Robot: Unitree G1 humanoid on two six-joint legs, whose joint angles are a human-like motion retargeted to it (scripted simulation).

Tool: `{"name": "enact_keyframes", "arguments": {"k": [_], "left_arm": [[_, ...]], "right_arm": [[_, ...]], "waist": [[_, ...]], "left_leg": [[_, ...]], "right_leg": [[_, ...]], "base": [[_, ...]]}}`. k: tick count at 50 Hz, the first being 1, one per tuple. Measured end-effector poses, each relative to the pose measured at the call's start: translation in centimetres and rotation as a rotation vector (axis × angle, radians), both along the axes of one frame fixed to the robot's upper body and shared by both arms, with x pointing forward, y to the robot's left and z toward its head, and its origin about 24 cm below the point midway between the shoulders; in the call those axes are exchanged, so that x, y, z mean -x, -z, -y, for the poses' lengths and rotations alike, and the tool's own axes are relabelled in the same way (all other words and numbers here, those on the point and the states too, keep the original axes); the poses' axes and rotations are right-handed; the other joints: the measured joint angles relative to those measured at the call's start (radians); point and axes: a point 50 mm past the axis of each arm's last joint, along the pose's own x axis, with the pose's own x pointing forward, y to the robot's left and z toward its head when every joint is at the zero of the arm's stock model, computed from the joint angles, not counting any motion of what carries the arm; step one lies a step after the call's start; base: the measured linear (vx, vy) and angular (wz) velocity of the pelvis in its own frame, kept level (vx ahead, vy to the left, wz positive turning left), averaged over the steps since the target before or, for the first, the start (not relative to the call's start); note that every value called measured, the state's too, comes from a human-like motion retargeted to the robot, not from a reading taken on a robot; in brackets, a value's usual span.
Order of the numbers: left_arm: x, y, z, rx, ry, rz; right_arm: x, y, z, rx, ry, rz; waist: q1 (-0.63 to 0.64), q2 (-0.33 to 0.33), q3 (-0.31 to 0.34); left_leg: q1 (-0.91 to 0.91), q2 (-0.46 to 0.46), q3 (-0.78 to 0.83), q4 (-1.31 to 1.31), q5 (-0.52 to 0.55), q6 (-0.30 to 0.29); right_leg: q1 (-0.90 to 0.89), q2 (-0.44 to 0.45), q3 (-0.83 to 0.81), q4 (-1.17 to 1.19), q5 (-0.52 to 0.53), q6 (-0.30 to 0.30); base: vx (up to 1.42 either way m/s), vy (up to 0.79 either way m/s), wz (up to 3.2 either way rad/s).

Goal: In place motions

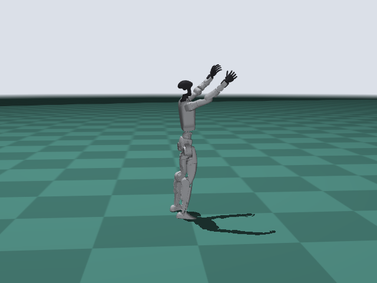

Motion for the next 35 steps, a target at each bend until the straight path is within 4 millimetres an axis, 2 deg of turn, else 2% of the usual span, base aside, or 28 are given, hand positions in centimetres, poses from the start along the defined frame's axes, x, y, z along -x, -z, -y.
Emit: {"name": "enact_keyframes", "arguments": {"k": [2, 4, 6, 8, 10, 15, 18, 21, 26, 28, 31, 33, 35], "left_arm": [[2.6, -3.7, 0.4, -0.047, 0.0, 0.131], [5.6, -6.9, 0.5, -0.053, 0.009, 0.271], [8.3, -9.0, 0.3, -0.034, 0.023, 0.411], [10.3, -9.9, -0.5, -0.001, 0.007, 0.52], [11.3, -10.2, -1.2, 0.043, -0.001, 0.581], [12.1, -10.3, -2.1, 0.057, -0.001, 0.594], [11.9, -10.2, -2.3, 0.061, -0.005, 0.577], [11.0, -9.6, -2.4, 0.054, -0.024, 0.536], [7.6, -6.7, -2.5, -0.012, -0.075, 0.372], [5.4, -4.4, -2.7, -0.071, -0.133, 0.245], [2.3, 0.4, -4.0, -0.227, -0.298, -0.016], [0.4, 4.4, -4.8, -0.299, -0.356, -0.188], [-1.7, 9.4, -5.1, -0.323, -0.349, -0.366]], "right_arm": [[3.6, -4.7, 0.6, -0.081, 0.019, 0.192], [8.1, -9.0, 0.9, -0.16, 0.004, 0.412], [12.2, -11.9, 0.8, -0.222, -0.027, 0.609], [14.7, -13.3, 0.8, -0.267, -0.041, 0.721], [16.2, -13.9, 1.0, -0.26, -0.03, 0.768], [17.1, -14.3, 1.7, -0.268, -0.008, 0.788], [16.5, -14.1, 2.0, -0.307, -0.034, 0.761], [15.0, -13.3, 2.2, -0.301, -0.036, 0.702], [10.9, -10.4, 2.4, -0.201, 0.018, 0.572], [8.6, -8.2, 2.8, -0.14, 0.065, 0.488], [4.4, -3.6, 3.1, -0.035, 0.14, 0.338], [1.9, 0.3, 3.1, 0.029, 0.19, 0.259], [-0.3, 5.1, 3.6, 0.061, 0.238, 0.163]], "waist": [[0.004, -0.008, 0.017], [0.006, -0.007, 0.045], [0.005, 0.003, 0.064], [0.003, 0.011, 0.059], [0.005, 0.014, 0.042], [0.015, 0.015, 0.014], [0.015, 0.019, 0.009], [0.01, 0.024, 0.003], [0.007, 0.025, -0.012], [0.007, 0.021, -0.028], [0.0, 0.023, -0.05], [-0.008, 0.026, -0.045], [-0.01, 0.025, -0.03]], "left_leg": [[-0.021, -0.001, -0.009, 0.002, 0.0, 0.0], [-0.046, -0.002, -0.018, 0.006, 0.002, -0.001], [-0.066, -0.004, -0.026, 0.007, 0.003, -0.003], [-0.08, -0.006, -0.031, 0.008, 0.005, -0.005], [-0.091, -0.008, -0.034, 0.008, 0.005, -0.007], [-0.101, -0.005, -0.024, 0.007, 0.002, -0.007], [-0.094, -0.001, -0.01, 0.004, -0.002, -0.007], [-0.081, 0.001, 0.002, 0.0, -0.005, -0.006], [-0.046, 0.0, 0.02, -0.006, -0.009, -0.003], [-0.027, -0.002, 0.025, -0.009, -0.011, -0.001], [0.003, -0.004, 0.031, -0.012, -0.013, 0.001], [0.028, -0.006, 0.032, -0.014, -0.015, 0.002], [0.054, -0.007, 0.034, -0.016, -0.016, 0.003]], "right_leg": [[-0.014, -0.002, -0.009, -0.001, -0.001, 0.003], [-0.03, -0.006, -0.017, -0.002, -0.003, 0.005], [-0.042, -0.009, -0.025, -0.004, -0.005, 0.007], [-0.049, -0.012, -0.032, -0.006, -0.007, 0.008], [-0.058, -0.015, -0.033, -0.006, -0.008, 0.009], [-0.08, -0.014, -0.019, -0.003, -0.006, 0.009], [-0.087, -0.01, -0.004, 0.0, -0.005, 0.008], [-0.086, -0.006, 0.008, 0.002, -0.004, 0.007], [-0.068, -0.001, 0.024, 0.004, -0.002, 0.004], [-0.055, 0.001, 0.03, 0.005, -0.002, 0.003], [-0.033, 0.003, 0.037, 0.006, -0.001, 0.0], [-0.013, 0.004, 0.038, 0.007, 0.0, -0.002], [0.01, 0.005, 0.041, 0.007, 0.002, -0.003]], "base": [[-0.28, -0.09, 0.27], [-0.4, 0.02, 0.32], [-0.31, 0.11, 0.28], [-0.01, 0.08, 0.22], [0.1, 0.04, 0.09], [0.06, 0.0, -0.15], [0.03, 0.02, -0.32], [0.08, 0.03, -0.29], [0.12, 0.02, -0.23], [0.24, -0.01, -0.19], [0.24, 0.0, -0.15], [0.04, 0.06, -0.09], [0.0, 0.0, 0.0]]}}
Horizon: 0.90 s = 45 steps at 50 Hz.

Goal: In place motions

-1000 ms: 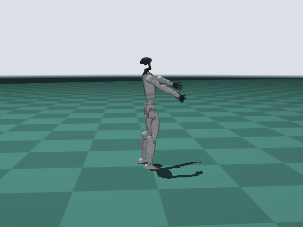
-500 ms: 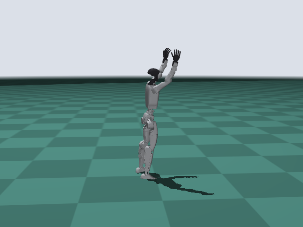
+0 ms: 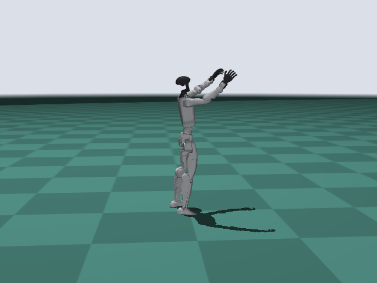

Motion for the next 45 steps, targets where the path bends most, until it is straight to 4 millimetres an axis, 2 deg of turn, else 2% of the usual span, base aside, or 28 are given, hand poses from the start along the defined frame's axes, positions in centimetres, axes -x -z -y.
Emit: {"name": "enact_keyframes", "arguments": {"k": [3, 5, 8, 10, 13, 15, 17, 20, 23, 27, 30, 33, 35, 37, 40, 42, 45], "left_arm": [[-2.0, 9.5, 0.0, 0.056, 0.007, -0.288], [-1.8, 15.8, 0.0, 0.084, 0.018, -0.47], [0.4, 24.8, -0.1, 0.154, 0.023, -0.696], [2.9, 30.9, 0.5, 0.252, 0.017, -0.836], [8.9, 39.4, 1.6, 0.437, -0.023, -1.068], [13.7, 44.0, 2.9, 0.56, -0.073, -1.206], [18.9, 47.5, 3.9, 0.618, -0.082, -1.406], [26.0, 50.9, 6.5, 0.692, -0.05, -1.677], [32.1, 52.7, 9.4, 0.818, 0.041, -1.894], [38.4, 53.4, 12.2, 0.982, -0.006, -2.003], [41.9, 53.3, 13.9, 1.128, -0.093, -2.048], [44.0, 53.0, 14.8, 1.213, -0.138, -2.081], [44.5, 53.0, 15.6, 1.258, -0.146, -2.06], [44.4, 53.2, 16.4, 1.305, -0.144, -2.008], [43.5, 53.5, 17.0, 1.302, -0.126, -1.948], [42.5, 53.7, 17.1, 1.263, -0.133, -1.917], [41.6, 53.9, 16.8, 1.237, -0.15, -1.879]], "right_arm": [[-2.6, 9.1, 0.9, -0.033, 0.029, -0.222], [-3.2, 15.4, 1.2, -0.043, 0.015, -0.393], [-2.4, 24.6, 0.8, 0.038, -0.035, -0.66], [-0.6, 30.6, 0.8, 0.108, -0.039, -0.841], [4.0, 39.8, 0.6, 0.204, -0.042, -1.139], [8.5, 45.6, 0.3, 0.242, -0.063, -1.374], [14.0, 50.7, 0.3, 0.214, -0.048, -1.647], [22.8, 55.7, -0.2, 0.082, -0.023, -2.037], [30.7, 57.9, -1.2, -0.19, 0.04, -2.314], [39.0, 58.2, -3.0, -0.492, 0.151, -2.551], [43.3, 57.7, -3.8, -0.51, 0.181, -2.688], [45.9, 57.1, -4.5, -0.404, 0.109, -2.802], [46.4, 57.0, -4.8, -0.413, 0.074, -2.828], [45.8, 57.2, -4.9, -0.486, 0.052, -2.799], [43.7, 57.5, -3.9, -0.5, 0.05, -2.724], [41.4, 57.8, -2.4, -0.393, 0.081, -2.653], [38.5, 58.0, -0.5, -0.246, 0.152, -2.536]], "waist": [[-0.013, -0.01, 0.015], [-0.03, -0.02, 0.033], [-0.058, -0.032, 0.064], [-0.072, -0.039, 0.084], [-0.088, -0.047, 0.107], [-0.094, -0.058, 0.128], [-0.091, -0.067, 0.162], [-0.073, -0.073, 0.23], [-0.048, -0.067, 0.294], [-0.055, -0.077, 0.35], [-0.059, -0.078, 0.371], [-0.035, -0.073, 0.38], [-0.021, -0.071, 0.386], [-0.049, -0.073, 0.398], [-0.218, -0.062, 0.428], [-0.117, -0.054, 0.426], [-0.134, -0.054, 0.426]], "left_leg": [[0.034, -0.002, -0.004, 0.002, 0.0, 0.003], [0.053, -0.004, -0.014, 0.004, 0.0, 0.004], [0.07, -0.008, -0.024, 0.007, 0.004, 0.004], [0.072, -0.01, -0.034, 0.01, 0.006, 0.003], [0.067, -0.01, -0.049, 0.011, 0.01, 0.0], [0.071, -0.011, -0.054, 0.009, 0.014, -0.002], [0.084, -0.011, -0.055, 0.006, 0.015, -0.003], [0.113, -0.007, -0.058, 0.005, 0.016, -0.003], [0.134, -0.001, -0.058, 0.005, 0.016, -0.001], [0.138, -0.003, -0.068, 0.01, 0.022, -0.002], [0.133, -0.003, -0.077, 0.012, 0.029, -0.004], [0.135, 0.007, -0.054, 0.014, 0.034, -0.008], [0.135, 0.012, -0.035, 0.016, 0.036, -0.011], [0.131, 0.005, -0.051, 0.017, 0.042, -0.008], [0.114, -0.015, -0.199, 0.018, 0.063, 0.004], [0.127, 0.005, -0.074, 0.018, 0.048, -0.004], [0.121, -0.001, -0.078, 0.019, 0.051, -0.003]], "right_leg": [[0.036, 0.0, -0.003, 0.0, 0.001, -0.002], [0.061, -0.003, -0.012, 0.0, 0.001, -0.003], [0.086, -0.007, -0.022, 0.0, 0.0, -0.003], [0.097, -0.01, -0.032, -0.002, 0.0, -0.003], [0.105, -0.012, -0.047, -0.005, 0.001, -0.001], [0.113, -0.015, -0.056, -0.005, 0.001, -0.001], [0.127, -0.014, -0.06, -0.005, 0.001, -0.001], [0.153, -0.012, -0.062, -0.004, 0.004, -0.001], [0.175, -0.006, -0.063, -0.005, 0.007, -0.001], [0.194, -0.008, -0.075, -0.011, 0.006, -0.002], [0.203, -0.01, -0.086, -0.015, 0.007, -0.001], [0.178, -0.022, -0.059, 0.014, 0.007, 0.007], [0.162, -0.028, -0.038, 0.03, 0.006, 0.01], [0.174, -0.019, -0.057, 0.011, 0.013, -0.001], [0.205, -0.023, -0.203, -0.025, 0.051, -0.014], [0.185, -0.019, -0.075, -0.006, 0.028, 0.003], [0.181, -0.018, -0.082, -0.015, 0.035, -0.004]], "base": [[0.07, -0.06, 0.02], [0.01, -0.1, 0.21], [-0.03, -0.05, 0.22], [-0.05, 0.0, 0.26], [-0.01, -0.03, 0.31], [0.01, -0.07, 0.24], [0.05, -0.02, 0.04], [0.1, -0.02, -0.01], [-0.04, 0.0, 0.0], [-0.07, -0.05, 0.17], [0.02, -0.04, 0.23], [0.03, -0.03, -0.33], [-0.02, -0.02, -0.54], [-0.06, 0.01, 0.72], [-0.05, 0.04, 1.5], [-0.09, 0.05, -1.87], [-0.07, 0.01, -0.26]]}}
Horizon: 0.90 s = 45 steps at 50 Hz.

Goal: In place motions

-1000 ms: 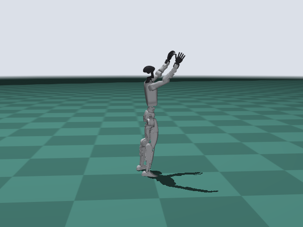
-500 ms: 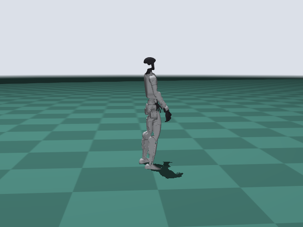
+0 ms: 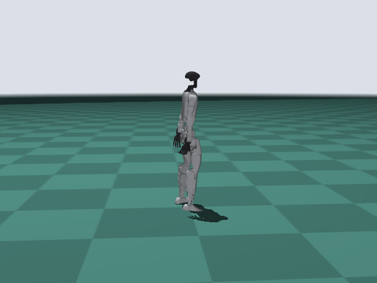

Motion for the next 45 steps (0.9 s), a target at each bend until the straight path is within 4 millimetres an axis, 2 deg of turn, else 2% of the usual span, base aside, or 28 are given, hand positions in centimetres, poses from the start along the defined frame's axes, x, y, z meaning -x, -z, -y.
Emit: {"name": "enact_keyframes", "arguments": {"k": [4, 8, 11, 15, 20, 22, 23, 25, 26, 27, 28, 30, 33, 35, 38, 40, 42, 45], "left_arm": [[-1.4, 0.2, -0.6, -0.033, -0.029, 0.04], [-2.3, 0.2, -0.9, -0.059, -0.067, 0.072], [-2.2, 0.2, -0.6, -0.067, -0.093, 0.073], [-1.0, 0.2, 0.3, -0.056, -0.099, 0.03], [0.4, -0.1, 1.5, -0.04, 0.036, -0.069], [0.3, -0.1, 1.9, -0.018, 0.074, -0.093], [0.1, -0.1, 1.7, -0.034, 0.064, -0.102], [-0.9, -0.1, 0.8, -0.065, 0.08, -0.108], [-2.2, 0.0, -0.1, -0.072, 0.089, -0.084], [-3.8, 0.0, -1.1, -0.085, 0.092, -0.05], [-5.9, -0.1, -2.3, -0.107, 0.081, 0.004], [-10.8, -0.8, -4.8, -0.176, 0.065, 0.126], [-20.0, -4.0, -8.9, -0.307, -0.032, 0.367], [-26.6, -8.0, -11.4, -0.383, -0.099, 0.568], [-35.4, -15.8, -13.0, -0.455, -0.206, 0.893], [-39.9, -21.7, -12.9, -0.469, -0.247, 1.105], [-43.1, -27.9, -12.7, -0.481, -0.235, 1.302], [-45.9, -38.4, -12.1, -0.494, -0.176, 1.597]], "right_arm": [[-3.0, -0.2, 1.6, 0.064, -0.083, 0.111], [-3.7, -0.3, 2.1, 0.086, -0.13, 0.141], [-2.6, -0.2, 1.7, 0.086, -0.128, 0.108], [0.0, 0.0, 0.5, 0.05, -0.08, 0.015], [3.1, -0.1, -2.0, -0.012, -0.017, -0.145], [3.6, -0.2, -3.1, -0.031, -0.009, -0.2], [3.7, -0.2, -3.5, -0.028, -0.014, -0.22], [3.4, -0.1, -3.3, 0.042, -0.078, -0.229], [2.5, 0.0, -2.7, 0.084, -0.119, -0.208], [1.2, 0.0, -2.1, 0.12, -0.148, -0.177], [-0.7, 0.1, -1.6, 0.143, -0.156, -0.128], [-5.6, 0.0, -1.4, 0.129, -0.087, 0.012], [-16.2, -1.8, -2.3, 0.026, 0.02, 0.333], [-23.9, -5.0, -3.0, -0.038, 0.027, 0.575], [-33.8, -12.6, -4.8, -0.147, -0.029, 0.937], [-38.5, -18.8, -5.8, -0.233, -0.04, 1.158], [-41.7, -25.1, -6.6, -0.312, -0.024, 1.37], [-44.3, -35.4, -6.9, -0.415, 0.003, 1.669]], "waist": [[0.003, -0.002, -0.007], [0.009, -0.003, -0.022], [0.012, -0.004, -0.031], [0.011, -0.002, -0.046], [0.014, -0.01, -0.052], [0.072, -0.026, -0.057], [0.069, -0.02, -0.063], [-0.04, -0.012, -0.078], [-0.099, -0.013, -0.085], [-0.106, -0.014, -0.096], [-0.013, -0.012, -0.117], [0.026, -0.017, -0.156], [0.004, -0.01, -0.204], [-0.001, -0.001, -0.232], [-0.004, 0.015, -0.271], [0.008, 0.032, -0.306], [0.031, 0.043, -0.347], [0.059, 0.039, -0.38]], "left_leg": [[-0.006, -0.002, 0.006, 0.001, -0.001, -0.002], [-0.012, -0.003, 0.01, 0.0, -0.003, -0.004], [-0.012, -0.002, 0.009, -0.002, -0.004, -0.005], [-0.011, 0.0, 0.005, -0.005, -0.006, -0.005], [-0.006, -0.003, 0.007, -0.003, -0.009, -0.006], [0.006, 0.0, 0.066, -0.002, -0.014, -0.016], [0.002, 0.007, 0.058, -0.003, -0.013, -0.015], [-0.022, -0.004, -0.059, -0.004, -0.002, -0.004], [-0.034, -0.017, -0.123, -0.002, 0.007, 0.0], [-0.039, -0.018, -0.133, -0.002, 0.008, 0.0], [-0.029, 0.0, -0.035, -0.003, -0.005, -0.007], [-0.032, -0.001, 0.003, -0.005, -0.008, -0.01], [-0.04, -0.001, -0.005, -0.007, -0.005, -0.011], [-0.045, 0.003, -0.005, -0.007, -0.005, -0.012], [-0.052, 0.01, 0.006, -0.005, -0.008, -0.011], [-0.066, 0.016, 0.014, -0.004, -0.011, -0.01], [-0.091, 0.018, 0.019, -0.003, -0.014, -0.009], [-0.121, 0.016, 0.021, -0.002, -0.018, -0.009]], "right_leg": [[-0.011, -0.005, 0.007, 0.003, 0.002, 0.0], [-0.022, -0.007, 0.011, 0.006, 0.002, 0.0], [-0.023, -0.006, 0.012, 0.007, 0.001, 0.001], [-0.022, -0.003, 0.008, 0.007, -0.003, 0.0], [-0.007, 0.013, 0.005, -0.005, -0.011, -0.015], [-0.014, 0.031, 0.059, -0.005, -0.019, -0.035], [-0.015, 0.016, 0.055, 0.002, -0.018, -0.014], [0.014, -0.006, -0.061, -0.018, -0.002, 0.006], [0.019, -0.006, -0.123, -0.028, 0.01, -0.005], [0.012, -0.007, -0.132, -0.025, 0.012, -0.008], [-0.018, -0.009, -0.034, 0.003, -0.005, 0.004], [-0.03, 0.0, -0.004, -0.001, -0.01, -0.003], [-0.036, 0.004, -0.012, -0.005, -0.005, -0.007], [-0.043, 0.008, -0.01, -0.004, -0.004, -0.007], [-0.055, 0.015, -0.001, -0.003, -0.004, -0.008], [-0.072, 0.021, 0.007, -0.002, -0.005, -0.008], [-0.099, 0.023, 0.015, 0.0, -0.009, -0.007], [-0.13, 0.019, 0.017, 0.003, -0.013, -0.006]], "base": [[-0.01, 0.0, 0.0], [0.0, 0.0, 0.0], [0.0, 0.0, 0.0], [0.04, 0.0, 0.04], [-0.02, 0.0, -0.15], [-0.04, -0.01, -0.92], [-0.03, -0.02, 0.59], [0.0, -0.03, 2.56], [0.0, -0.01, 2.37], [-0.02, 0.01, -0.41], [-0.02, 0.01, -2.02], [0.02, 0.0, -1.35], [0.01, 0.0, 0.06], [0.0, 0.0, 0.0], [0.06, 0.04, -0.14], [0.16, 0.08, -0.21], [0.13, 0.07, -0.14], [0.0, 0.0, 0.0]]}}
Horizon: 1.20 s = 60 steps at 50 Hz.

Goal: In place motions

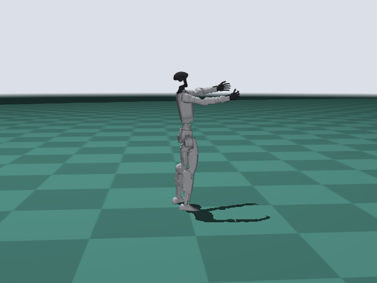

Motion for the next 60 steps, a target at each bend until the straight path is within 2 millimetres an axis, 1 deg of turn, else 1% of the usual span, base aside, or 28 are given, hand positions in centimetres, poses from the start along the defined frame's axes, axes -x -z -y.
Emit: {"name": "enact_keyframes", "arguments": {"k": [1, 3, 5, 7, 8, 10, 13, 15, 18, 20, 22, 25, 27, 30, 34, 38, 42, 45, 47, 49, 50, 52, 54, 55, 57, 58, 59, 60], "left_arm": [[-0.3, -3.6, 0.3, -0.026, 0.028, 0.091], [0.0, -10.3, 1.1, -0.071, 0.067, 0.273], [1.3, -16.5, 1.9, -0.11, 0.083, 0.463], [3.6, -22.0, 2.1, -0.154, 0.079, 0.644], [5.0, -24.3, 2.1, -0.18, 0.07, 0.724], [8.0, -28.6, 2.2, -0.217, 0.052, 0.881], [12.2, -32.8, 2.1, -0.241, 0.04, 1.073], [14.5, -34.5, 1.7, -0.238, 0.027, 1.173], [16.5, -35.7, 1.2, -0.18, 0.019, 1.265], [17.2, -36.1, 0.9, -0.144, 0.017, 1.295], [17.5, -36.4, 0.7, -0.127, 0.025, 1.298], [17.4, -36.3, 0.7, -0.138, 0.03, 1.279], [17.0, -36.0, 0.5, -0.149, 0.029, 1.256], [16.1, -35.3, 0.3, -0.141, 0.023, 1.22], [15.1, -34.4, -0.1, -0.156, 0.0, 1.174], [14.1, -33.0, -0.9, -0.161, -0.035, 1.125], [11.9, -30.5, -1.8, -0.142, -0.06, 1.033], [9.5, -27.2, -2.4, -0.172, -0.086, 0.912], [7.6, -24.1, -2.8, -0.252, -0.096, 0.783], [5.6, -20.3, -2.8, -0.309, -0.067, 0.648], [4.6, -18.1, -2.5, -0.33, -0.04, 0.577], [2.8, -13.0, -2.0, -0.382, 0.049, 0.41], [1.9, -7.6, -1.6, -0.423, 0.131, 0.244], [1.8, -4.8, -1.5, -0.439, 0.166, 0.168], [2.4, 1.3, -1.6, -0.455, 0.207, 0.019], [3.0, 4.6, -1.4, -0.448, 0.22, -0.054], [4.0, 8.4, -1.2, -0.418, 0.226, -0.136], [5.4, 12.4, -0.9, -0.377, 0.226, -0.223]], "right_arm": [[-0.3, -3.7, 0.5, -0.023, 0.004, 0.091], [0.1, -10.8, 1.6, -0.049, 0.014, 0.26], [1.6, -17.4, 2.5, -0.052, 0.04, 0.418], [4.0, -23.5, 3.1, -0.019, 0.072, 0.589], [5.4, -26.1, 3.3, 0.007, 0.093, 0.674], [9.0, -31.1, 3.6, 0.06, 0.15, 0.865], [14.8, -36.7, 3.7, 0.098, 0.264, 1.154], [18.3, -39.2, 3.6, 0.066, 0.334, 1.314], [21.3, -41.2, 3.4, -0.066, 0.327, 1.41], [22.7, -42.1, 3.1, -0.147, 0.265, 1.432], [23.7, -42.6, 3.0, -0.199, 0.227, 1.455], [24.1, -42.8, 2.7, -0.184, 0.231, 1.476], [23.6, -42.6, 2.3, -0.138, 0.241, 1.468], [22.3, -42.1, 2.0, -0.133, 0.233, 1.426], [20.8, -41.2, 2.4, -0.123, 0.227, 1.375], [19.1, -40.2, 3.0, -0.039, 0.268, 1.321], [16.4, -38.1, 3.6, 0.083, 0.293, 1.234], [13.4, -35.3, 4.2, 0.25, 0.324, 1.134], [11.0, -32.3, 4.7, 0.405, 0.351, 1.048], [8.4, -28.5, 5.3, 0.542, 0.362, 0.94], [7.2, -26.1, 5.6, 0.603, 0.361, 0.885], [5.0, -20.3, 5.7, 0.697, 0.331, 0.776], [3.8, -14.4, 5.7, 0.742, 0.283, 0.671], [3.6, -11.5, 5.6, 0.753, 0.249, 0.623], [3.9, -5.9, 4.8, 0.744, 0.139, 0.551], [4.4, -3.2, 4.5, 0.732, 0.091, 0.516], [4.9, -0.2, 4.2, 0.717, 0.045, 0.467], [5.7, 2.9, 3.9, 0.698, 0.0, 0.41]], "waist": [[0.006, -0.004, -0.003], [0.018, -0.012, -0.012], [0.033, -0.018, -0.02], [0.044, -0.02, -0.022], [0.049, -0.021, -0.026], [0.062, -0.018, -0.034], [0.072, -0.003, -0.047], [0.071, 0.01, -0.054], [0.077, 0.021, -0.066], [0.085, 0.028, -0.063], [0.089, 0.036, -0.055], [0.083, 0.05, -0.044], [0.081, 0.057, -0.039], [0.086, 0.058, -0.036], [0.093, 0.056, -0.03], [0.08, 0.064, -0.005], [0.075, 0.067, 0.02], [0.082, 0.069, 0.028], [0.093, 0.072, 0.034], [0.099, 0.071, 0.044], [0.1, 0.068, 0.047], [0.092, 0.057, 0.054], [0.076, 0.044, 0.072], [0.068, 0.036, 0.083], [0.044, 0.025, 0.109], [0.036, 0.022, 0.123], [0.027, 0.018, 0.131], [0.017, 0.013, 0.136]], "left_leg": [[-0.007, -0.001, -0.001, 0.001, -0.001, 0.0], [-0.022, -0.002, -0.004, 0.002, -0.003, 0.0], [-0.04, 0.0, -0.004, 0.002, -0.005, 0.0], [-0.057, 0.001, -0.003, 0.002, -0.006, -0.001], [-0.065, 0.001, -0.003, 0.001, -0.007, -0.002], [-0.089, 0.0, -0.005, 0.002, -0.008, -0.003], [-0.122, -0.003, -0.011, 0.001, -0.009, -0.003], [-0.14, -0.004, -0.019, 0.003, -0.01, -0.003], [-0.158, -0.002, -0.024, 0.005, -0.011, -0.004], [-0.165, -0.003, -0.029, 0.006, -0.013, -0.003], [-0.166, -0.006, -0.033, 0.006, -0.015, 0.0], [-0.157, -0.008, -0.036, 0.005, -0.018, 0.002], [-0.146, -0.01, -0.034, 0.003, -0.019, 0.003], [-0.13, -0.011, -0.027, -0.001, -0.021, 0.005], [-0.117, -0.012, -0.018, -0.002, -0.022, 0.006], [-0.101, -0.012, -0.019, -0.002, -0.021, 0.007], [-0.084, -0.013, -0.016, 0.0, -0.018, 0.008], [-0.07, -0.014, -0.012, 0.001, -0.017, 0.007], [-0.058, -0.015, -0.008, 0.001, -0.015, 0.006], [-0.041, -0.013, -0.003, 0.001, -0.012, 0.005], [-0.032, -0.012, -0.001, 0.002, -0.011, 0.004], [-0.012, -0.014, 0.002, 0.001, -0.008, 0.003], [0.009, -0.015, 0.001, 0.001, -0.006, 0.003], [0.02, -0.017, -0.001, 0.002, -0.005, 0.003], [0.038, -0.017, -0.004, 0.004, -0.003, 0.003], [0.044, -0.018, -0.005, 0.004, -0.003, 0.003], [0.048, -0.019, -0.006, 0.004, -0.002, 0.002], [0.05, -0.02, -0.006, 0.003, -0.001, 0.002]], "right_leg": [[-0.006, -0.001, -0.001, 0.0, -0.002, 0.0], [-0.019, -0.001, -0.003, -0.001, -0.005, 0.001], [-0.036, 0.0, 0.001, -0.001, -0.007, 0.002], [-0.054, -0.001, 0.005, -0.001, -0.008, 0.004], [-0.061, -0.001, 0.006, -0.002, -0.009, 0.006], [-0.084, -0.002, 0.006, -0.003, -0.011, 0.007], [-0.11, -0.004, 0.002, -0.006, -0.014, 0.009], [-0.121, -0.005, -0.003, -0.007, -0.017, 0.011], [-0.133, -0.006, -0.01, -0.008, -0.021, 0.014], [-0.136, -0.006, -0.015, -0.008, -0.023, 0.014], [-0.136, -0.007, -0.019, -0.006, -0.026, 0.014], [-0.125, -0.006, -0.024, -0.005, -0.03, 0.013], [-0.116, -0.005, -0.022, -0.006, -0.031, 0.013], [-0.109, -0.003, -0.014, -0.006, -0.031, 0.011], [-0.103, -0.002, -0.006, -0.005, -0.03, 0.01], [-0.086, -0.001, -0.007, -0.005, -0.029, 0.007], [-0.071, -0.001, -0.005, -0.002, -0.027, 0.004], [-0.061, -0.003, 0.0, -0.001, -0.023, 0.002], [-0.053, -0.004, 0.005, 0.0, -0.019, 0.001], [-0.04, -0.005, 0.01, 0.001, -0.016, 0.0], [-0.032, -0.005, 0.012, 0.002, -0.014, 0.0], [-0.014, -0.007, 0.011, 0.001, -0.011, -0.001], [0.008, -0.008, 0.008, 0.001, -0.008, -0.003], [0.02, -0.009, 0.007, 0.002, -0.007, -0.004], [0.039, -0.012, 0.003, 0.003, -0.006, -0.004], [0.046, -0.013, 0.001, 0.004, -0.005, -0.004], [0.049, -0.014, 0.0, 0.004, -0.005, -0.004], [0.051, -0.015, 0.0, 0.003, -0.004, -0.004]], "base": [[0.0, 0.0, 0.0], [0.0, 0.0, 0.0], [-0.03, -0.02, -0.01], [-0.03, -0.01, -0.02], [0.0, 0.0, 0.0], [-0.03, 0.03, 0.05], [-0.07, 0.12, 0.16], [-0.04, 0.1, 0.21], [-0.06, 0.07, 0.16], [-0.12, 0.08, 0.13], [-0.09, 0.09, 0.11], [-0.02, 0.08, 0.07], [0.03, 0.06, -0.05], [0.03, 0.0, -0.12], [0.0, 0.0, -0.05], [-0.03, 0.02, 0.02], [-0.01, 0.01, 0.0], [0.0, 0.0, 0.0], [0.0, 0.0, 0.0], [0.03, -0.02, -0.08], [0.08, -0.08, -0.12], [0.07, -0.11, -0.06], [0.09, -0.14, 0.01], [0.08, -0.15, 0.05], [0.03, -0.12, 0.07], [-0.01, -0.09, 0.06], [0.0, -0.08, 0.04], [0.0, -0.08, 0.02]]}}
